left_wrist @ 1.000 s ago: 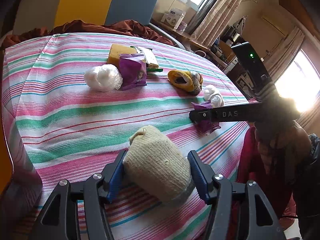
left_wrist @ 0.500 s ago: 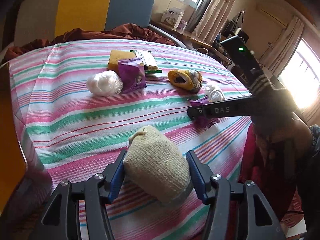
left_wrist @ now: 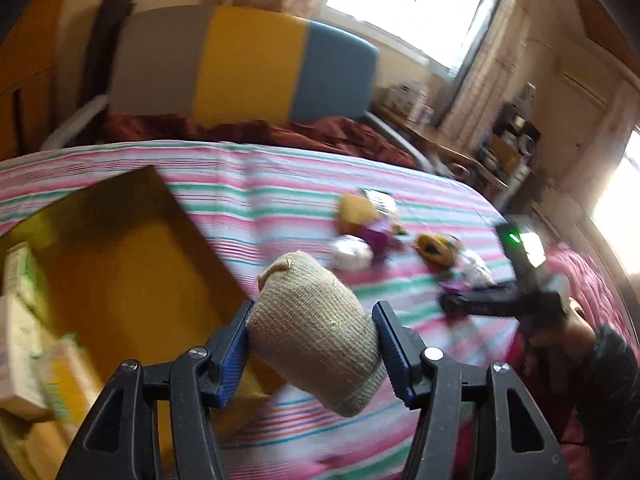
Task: Organize objects
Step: 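Carry the cream sock into the gold tray and open the left gripper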
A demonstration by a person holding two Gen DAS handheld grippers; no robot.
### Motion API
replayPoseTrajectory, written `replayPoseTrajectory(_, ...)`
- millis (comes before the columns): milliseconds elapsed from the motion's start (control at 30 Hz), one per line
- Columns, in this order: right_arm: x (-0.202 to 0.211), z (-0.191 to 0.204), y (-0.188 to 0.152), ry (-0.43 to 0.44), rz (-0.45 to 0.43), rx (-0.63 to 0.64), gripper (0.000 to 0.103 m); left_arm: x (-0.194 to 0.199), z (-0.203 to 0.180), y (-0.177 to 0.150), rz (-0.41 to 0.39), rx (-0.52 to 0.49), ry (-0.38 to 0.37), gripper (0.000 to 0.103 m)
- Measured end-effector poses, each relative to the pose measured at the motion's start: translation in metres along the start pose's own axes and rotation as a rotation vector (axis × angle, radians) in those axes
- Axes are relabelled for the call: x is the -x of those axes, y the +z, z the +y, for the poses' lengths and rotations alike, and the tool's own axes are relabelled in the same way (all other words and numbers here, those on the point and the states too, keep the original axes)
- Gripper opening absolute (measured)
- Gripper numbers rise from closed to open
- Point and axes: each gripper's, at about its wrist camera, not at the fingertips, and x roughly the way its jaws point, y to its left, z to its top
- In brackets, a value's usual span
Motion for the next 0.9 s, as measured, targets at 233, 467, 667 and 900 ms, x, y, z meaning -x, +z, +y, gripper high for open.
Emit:
replayPoseTrajectory(233, 0.005, 0.007, -0.005, -0.006, -0.002, 0.005, 0.037, 0.015, 0.109, 0.025, 0.011, 0.163, 0.213, 0.06)
replayPoseTrajectory(467, 0.005, 0.008, -0.006, -0.002, -0.002, 0.008, 0.037, -0.004, 0.176, 0.039, 0.067, 0.256, 0.33, 0.06)
replayPoseTrajectory(667, 0.006, 0.009, -0.005, 0.0, -0.003, 0.01, 0.037, -0.025, 0.202, 0.046, 0.12, 0.271, 0.389, 0.06)
replayPoseTrajectory(900, 0.005, 0.012, -0.005, 0.0, -0.003, 0.013, 0.037, -0.034, 0.218, 0.046, 0.14, 0.278, 0.452, 0.069)
